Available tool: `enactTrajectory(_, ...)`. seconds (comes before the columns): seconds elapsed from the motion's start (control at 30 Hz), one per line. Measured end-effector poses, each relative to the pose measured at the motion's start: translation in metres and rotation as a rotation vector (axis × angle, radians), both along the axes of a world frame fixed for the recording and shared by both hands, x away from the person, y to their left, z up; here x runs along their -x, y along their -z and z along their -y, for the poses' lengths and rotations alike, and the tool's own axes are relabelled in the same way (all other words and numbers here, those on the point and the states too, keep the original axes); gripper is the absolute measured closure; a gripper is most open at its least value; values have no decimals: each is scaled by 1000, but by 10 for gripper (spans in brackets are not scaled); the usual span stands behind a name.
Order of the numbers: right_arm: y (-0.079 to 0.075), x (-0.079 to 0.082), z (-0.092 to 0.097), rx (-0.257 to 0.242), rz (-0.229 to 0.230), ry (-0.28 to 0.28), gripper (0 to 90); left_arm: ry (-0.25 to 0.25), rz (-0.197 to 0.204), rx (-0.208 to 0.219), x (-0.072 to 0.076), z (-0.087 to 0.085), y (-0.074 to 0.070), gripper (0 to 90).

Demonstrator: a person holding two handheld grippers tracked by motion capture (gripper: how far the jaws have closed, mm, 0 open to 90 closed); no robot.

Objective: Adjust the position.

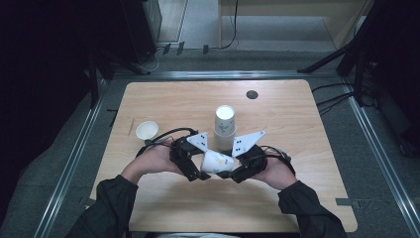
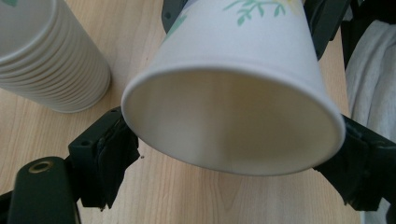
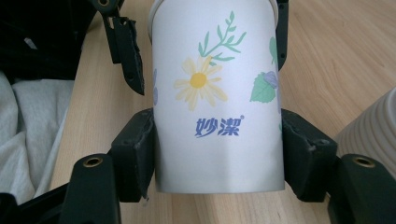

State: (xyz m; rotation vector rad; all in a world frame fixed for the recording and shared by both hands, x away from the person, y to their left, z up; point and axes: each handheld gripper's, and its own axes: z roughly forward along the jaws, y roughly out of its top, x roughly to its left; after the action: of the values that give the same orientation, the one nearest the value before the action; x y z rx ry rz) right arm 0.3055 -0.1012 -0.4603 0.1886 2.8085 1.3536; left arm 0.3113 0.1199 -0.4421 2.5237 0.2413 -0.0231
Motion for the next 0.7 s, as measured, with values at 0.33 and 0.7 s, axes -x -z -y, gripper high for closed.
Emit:
enactTrajectory(0.33,-7,0,4,-49,6,-6,354,-57,-22,94,2,-15,4,127)
enactTrajectory(0.7,-4,-1,2,-67,-66,-38,351,-63,-15,213,8,-17,-4,136)
